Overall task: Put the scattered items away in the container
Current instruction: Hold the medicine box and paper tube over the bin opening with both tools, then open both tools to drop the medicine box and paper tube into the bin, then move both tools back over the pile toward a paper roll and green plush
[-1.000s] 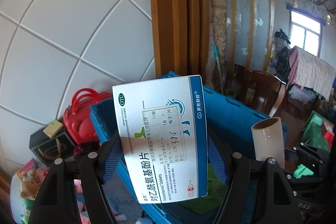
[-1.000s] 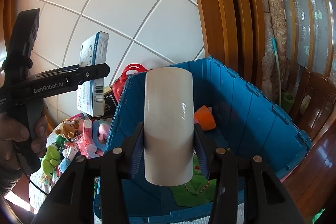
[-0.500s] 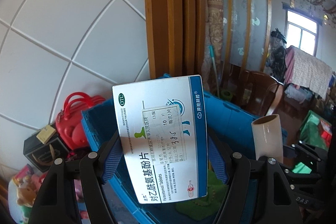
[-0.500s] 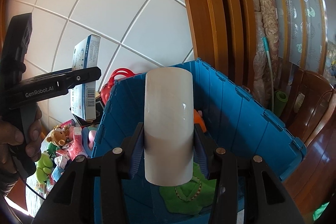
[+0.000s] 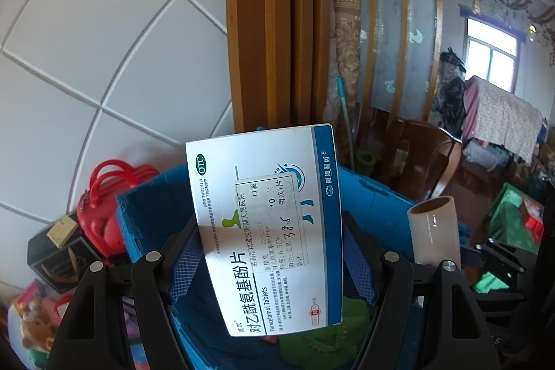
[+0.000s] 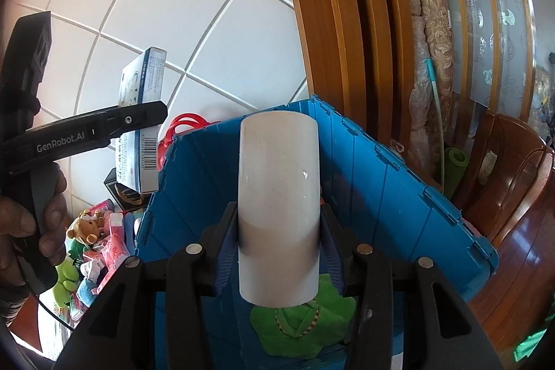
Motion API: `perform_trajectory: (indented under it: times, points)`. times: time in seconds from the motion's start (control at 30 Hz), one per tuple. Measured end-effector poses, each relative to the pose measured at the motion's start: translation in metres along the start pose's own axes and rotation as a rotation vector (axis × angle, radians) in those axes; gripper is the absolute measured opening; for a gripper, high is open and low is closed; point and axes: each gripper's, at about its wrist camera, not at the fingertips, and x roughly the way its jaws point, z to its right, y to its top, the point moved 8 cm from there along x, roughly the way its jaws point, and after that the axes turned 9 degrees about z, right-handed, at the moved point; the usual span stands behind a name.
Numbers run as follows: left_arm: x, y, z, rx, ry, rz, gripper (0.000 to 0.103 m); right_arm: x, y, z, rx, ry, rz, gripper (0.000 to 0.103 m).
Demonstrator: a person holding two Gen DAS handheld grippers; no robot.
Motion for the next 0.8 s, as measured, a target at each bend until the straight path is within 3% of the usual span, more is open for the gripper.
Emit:
perform_trajectory:
  times: [0.23,0.27,0.3,0.37,0.43,0.8]
  points:
    - [0.008,0.002,0.002,-0.013,-0.002,-0.007,0.074,0.002,0.004,0.003,-0.007,-0.004,0.016,0.044]
    - [0.009,0.002,0.001,-0.022,-0.003,-0.012,0.075,0.002,0.005,0.004,-0.011,-0.015,0.023,0.052]
    - [0.012,0.0,0.001,-0.031,-0.017,-0.03,0.077,0.001,0.008,0.006,-0.008,-0.03,0.037,0.079]
    - [0.018,-0.005,0.002,-0.049,-0.039,-0.069,0.095,-0.002,0.013,0.009,0.004,-0.041,0.071,0.103]
    - [0.017,-0.007,-0.001,-0.065,-0.026,-0.064,0.103,-0.001,0.015,0.01,0.0,-0.043,0.07,0.103]
    - [0.001,-0.032,-0.03,-0.119,0.021,-0.093,0.103,-0.001,0.011,0.001,0.008,0.0,0.05,0.103]
